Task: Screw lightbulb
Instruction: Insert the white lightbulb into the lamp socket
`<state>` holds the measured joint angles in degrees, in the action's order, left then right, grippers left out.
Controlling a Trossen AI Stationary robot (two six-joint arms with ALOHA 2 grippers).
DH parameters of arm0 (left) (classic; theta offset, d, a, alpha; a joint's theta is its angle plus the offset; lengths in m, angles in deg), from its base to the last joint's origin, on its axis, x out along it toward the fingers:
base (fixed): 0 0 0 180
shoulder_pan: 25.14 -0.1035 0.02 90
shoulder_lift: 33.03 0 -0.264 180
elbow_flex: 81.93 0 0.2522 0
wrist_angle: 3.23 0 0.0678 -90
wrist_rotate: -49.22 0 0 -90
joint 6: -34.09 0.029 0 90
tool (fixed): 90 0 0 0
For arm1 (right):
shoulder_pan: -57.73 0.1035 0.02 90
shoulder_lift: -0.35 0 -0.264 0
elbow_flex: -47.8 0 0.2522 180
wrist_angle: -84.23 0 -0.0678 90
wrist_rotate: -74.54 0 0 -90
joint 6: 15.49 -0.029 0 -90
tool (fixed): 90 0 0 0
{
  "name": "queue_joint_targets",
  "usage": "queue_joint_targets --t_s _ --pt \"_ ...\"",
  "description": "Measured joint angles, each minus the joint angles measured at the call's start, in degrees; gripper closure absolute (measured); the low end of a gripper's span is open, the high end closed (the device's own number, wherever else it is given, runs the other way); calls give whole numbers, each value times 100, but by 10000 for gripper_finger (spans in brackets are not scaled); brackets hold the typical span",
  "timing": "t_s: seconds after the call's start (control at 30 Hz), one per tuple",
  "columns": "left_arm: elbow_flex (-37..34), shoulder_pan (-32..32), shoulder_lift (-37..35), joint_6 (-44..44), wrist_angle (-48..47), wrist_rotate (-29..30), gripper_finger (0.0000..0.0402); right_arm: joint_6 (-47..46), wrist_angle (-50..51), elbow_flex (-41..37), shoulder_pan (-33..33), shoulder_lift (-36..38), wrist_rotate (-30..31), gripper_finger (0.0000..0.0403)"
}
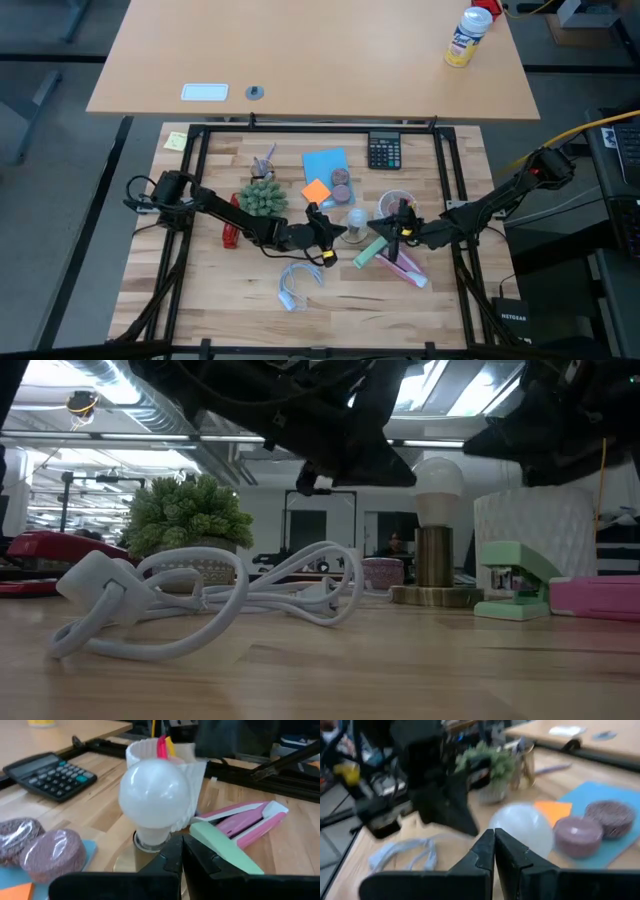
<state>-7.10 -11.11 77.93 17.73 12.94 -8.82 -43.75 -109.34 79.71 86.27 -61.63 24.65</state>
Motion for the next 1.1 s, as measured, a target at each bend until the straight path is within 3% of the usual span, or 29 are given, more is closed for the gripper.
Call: queue_joint_targets --t_s 0.3,0.6,1.1 --pt "1 -13 -22 193 581 -305 400 496 47 0 -124 254 984 386" --pt "1 -110 -21 182 626 -484 400 403 35 0 -788 -109 216 386" --pt "-1 -311 -23 113 384 -480 400 256 15 0 -835 -122 -408 386"
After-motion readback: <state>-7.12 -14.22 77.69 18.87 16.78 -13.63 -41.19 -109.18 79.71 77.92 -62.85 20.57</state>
